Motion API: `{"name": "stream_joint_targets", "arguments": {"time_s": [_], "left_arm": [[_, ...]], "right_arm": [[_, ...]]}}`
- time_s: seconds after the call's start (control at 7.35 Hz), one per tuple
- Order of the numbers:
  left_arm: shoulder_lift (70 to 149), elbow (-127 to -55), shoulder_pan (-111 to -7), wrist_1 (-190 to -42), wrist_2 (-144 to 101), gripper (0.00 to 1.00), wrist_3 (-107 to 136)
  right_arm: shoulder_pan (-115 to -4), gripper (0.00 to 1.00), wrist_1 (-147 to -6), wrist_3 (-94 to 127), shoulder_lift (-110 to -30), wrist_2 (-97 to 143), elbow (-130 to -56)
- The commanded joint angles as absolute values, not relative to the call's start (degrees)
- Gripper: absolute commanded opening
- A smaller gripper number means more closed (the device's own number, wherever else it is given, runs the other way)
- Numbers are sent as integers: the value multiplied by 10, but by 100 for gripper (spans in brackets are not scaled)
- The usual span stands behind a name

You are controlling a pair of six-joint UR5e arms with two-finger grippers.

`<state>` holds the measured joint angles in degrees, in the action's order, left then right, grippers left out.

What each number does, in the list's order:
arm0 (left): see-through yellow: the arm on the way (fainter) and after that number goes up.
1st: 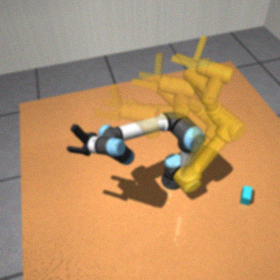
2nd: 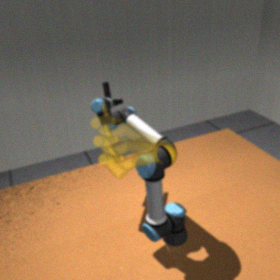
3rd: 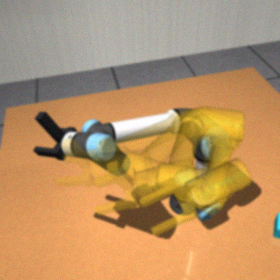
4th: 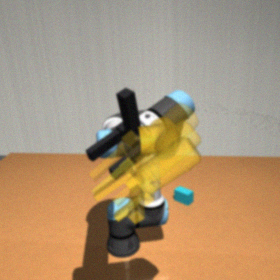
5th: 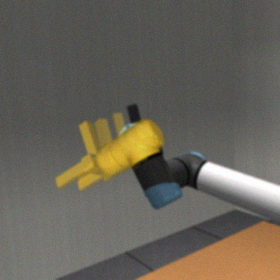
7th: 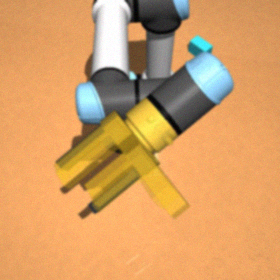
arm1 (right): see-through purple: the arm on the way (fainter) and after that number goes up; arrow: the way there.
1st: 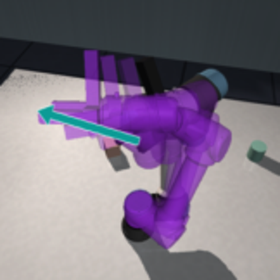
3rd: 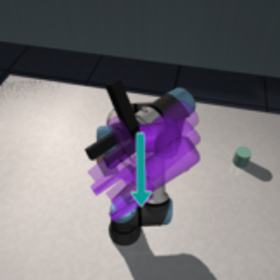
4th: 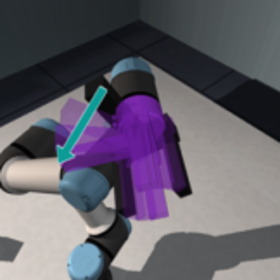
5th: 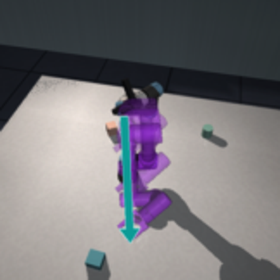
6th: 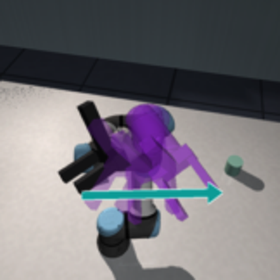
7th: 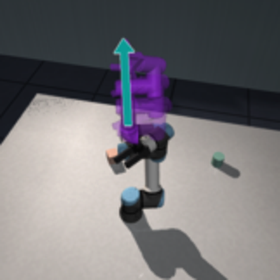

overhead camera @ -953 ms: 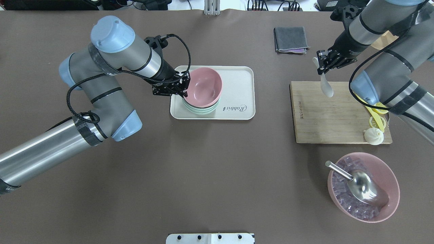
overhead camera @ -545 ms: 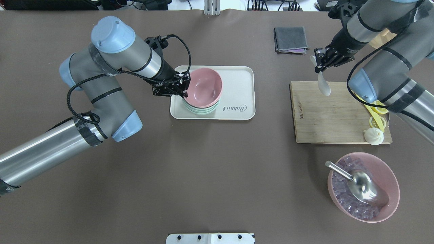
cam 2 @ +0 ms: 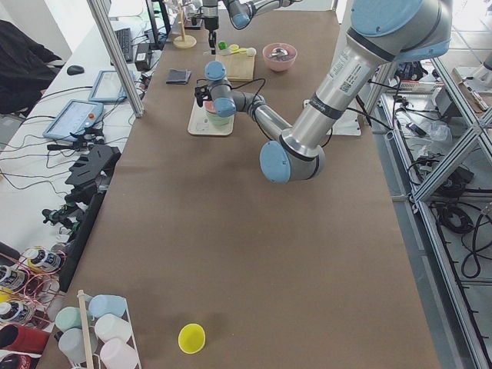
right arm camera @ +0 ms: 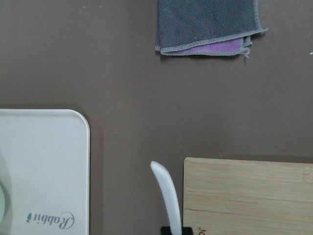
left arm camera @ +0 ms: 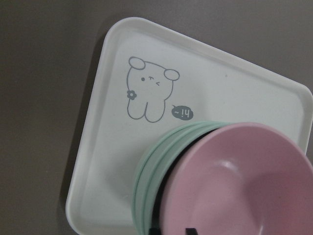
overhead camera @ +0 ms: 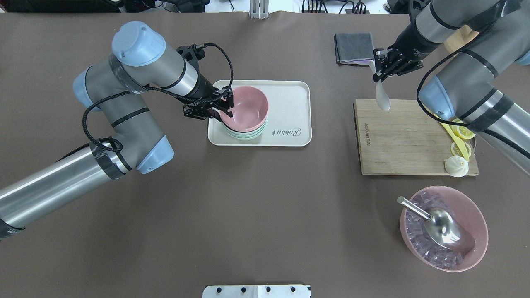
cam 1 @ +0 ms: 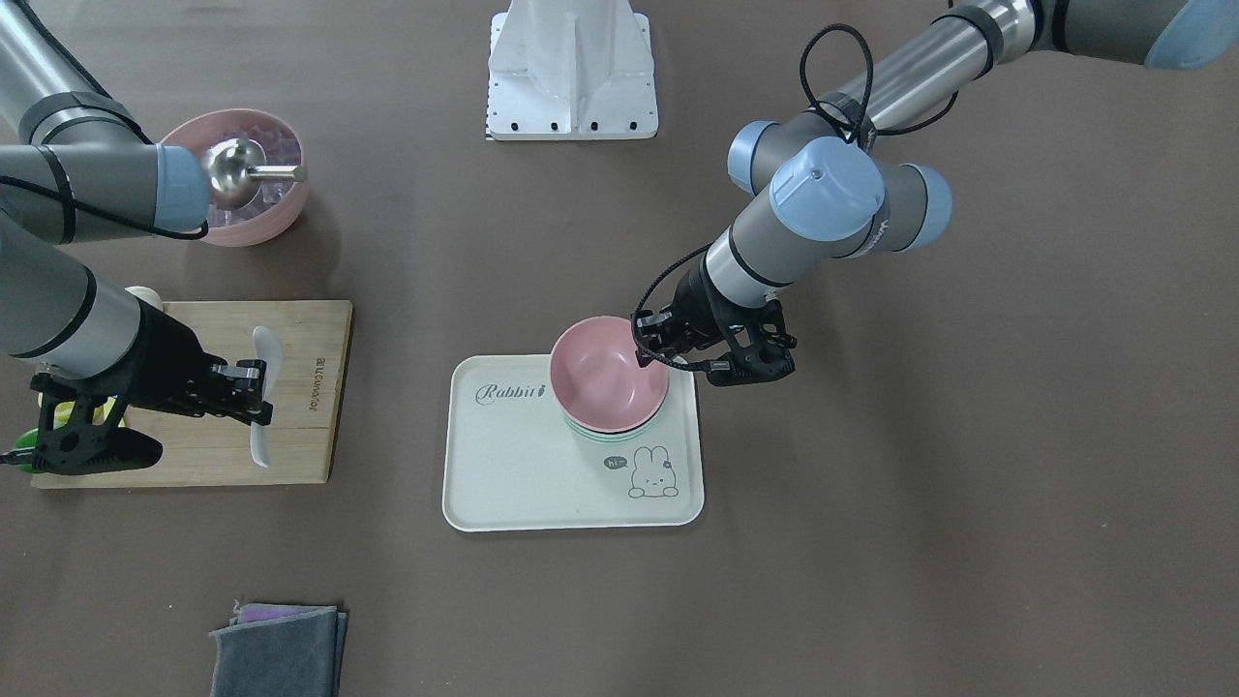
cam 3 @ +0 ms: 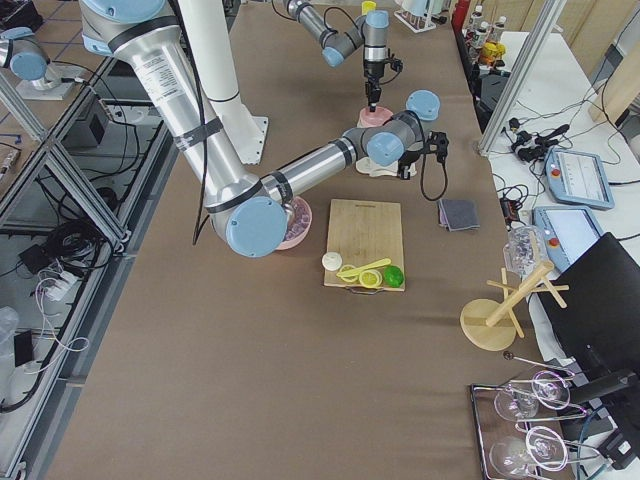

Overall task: Stack pink bowl on green and place spoon
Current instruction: 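Open the left gripper and lift away while the right carries the spoon over, then lower the white spoon into the pink bowl and open the right gripper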

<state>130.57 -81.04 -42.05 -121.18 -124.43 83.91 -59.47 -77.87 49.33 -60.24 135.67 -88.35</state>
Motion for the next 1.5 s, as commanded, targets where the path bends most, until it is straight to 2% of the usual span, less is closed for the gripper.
{"name": "stream_joint_targets", "arguments": {"time_s": [0.0,0.54,0.82,0.95,1.09,1.36], "left_arm": [[1308,-816,-419,-1214,-1224,99,841],[1304,-848,-459,-1208,-1231,99,842],[1266,-862,-512,-1209,-1306,98,834],[1227,-883,-543,-1209,-1343,98,792],[1189,-905,-554,-1208,-1348,98,746],[1172,-904,-568,-1213,-1348,98,734]], "right_arm": [[-594,0,-778,525,-592,1357,-896],[-551,0,-776,687,-495,1356,-911],[-499,0,-763,727,-461,1325,-904],[-468,0,-727,738,-454,1266,-887],[-444,0,-676,782,-423,1237,-831],[-430,0,-639,809,-410,1197,-802]]}}
